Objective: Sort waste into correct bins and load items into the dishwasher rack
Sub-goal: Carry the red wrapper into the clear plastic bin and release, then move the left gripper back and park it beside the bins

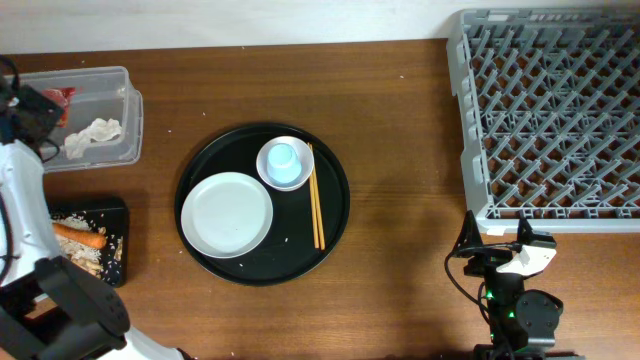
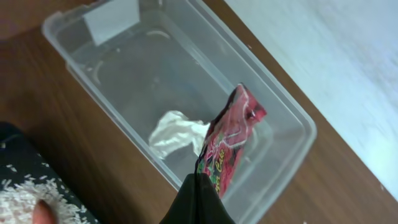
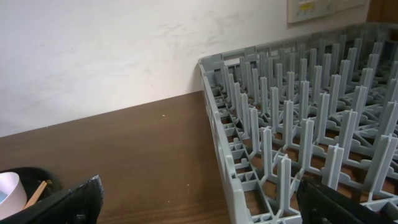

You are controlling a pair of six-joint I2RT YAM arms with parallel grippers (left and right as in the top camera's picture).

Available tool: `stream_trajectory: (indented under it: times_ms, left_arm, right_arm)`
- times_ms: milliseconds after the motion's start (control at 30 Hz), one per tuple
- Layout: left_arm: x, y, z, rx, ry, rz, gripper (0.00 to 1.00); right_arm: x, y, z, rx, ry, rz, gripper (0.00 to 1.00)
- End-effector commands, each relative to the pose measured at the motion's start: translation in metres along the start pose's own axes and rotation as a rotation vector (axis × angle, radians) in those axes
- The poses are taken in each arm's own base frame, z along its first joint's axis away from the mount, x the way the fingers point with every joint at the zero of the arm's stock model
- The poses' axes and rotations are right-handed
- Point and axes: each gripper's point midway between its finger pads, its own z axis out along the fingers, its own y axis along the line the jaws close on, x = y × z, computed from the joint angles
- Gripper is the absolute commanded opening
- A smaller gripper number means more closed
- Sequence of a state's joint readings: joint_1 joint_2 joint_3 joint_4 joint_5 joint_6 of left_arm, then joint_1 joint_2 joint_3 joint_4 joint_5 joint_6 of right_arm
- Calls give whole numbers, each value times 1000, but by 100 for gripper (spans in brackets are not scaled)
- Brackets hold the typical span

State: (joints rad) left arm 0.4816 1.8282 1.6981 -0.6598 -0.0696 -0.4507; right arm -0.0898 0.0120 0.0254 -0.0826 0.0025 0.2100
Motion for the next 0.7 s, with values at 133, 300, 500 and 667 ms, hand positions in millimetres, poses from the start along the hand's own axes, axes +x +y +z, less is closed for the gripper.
stream_trajectory:
  times_ms: [133, 300, 500, 667]
  left_arm:
    - [17, 9, 43, -43, 56, -5, 99]
    - [30, -45, 4, 266, 172, -14, 99]
    - [87, -138, -93, 853, 577, -95, 99]
    - [166, -158, -124, 878, 751, 162, 99]
  right_arm:
    - [8, -2, 1, 5, 12, 5, 98]
    - [8, -2, 1, 5, 12, 4, 98]
    - [8, -2, 1, 5, 12, 5, 98]
    - [8, -2, 1, 5, 12, 4, 98]
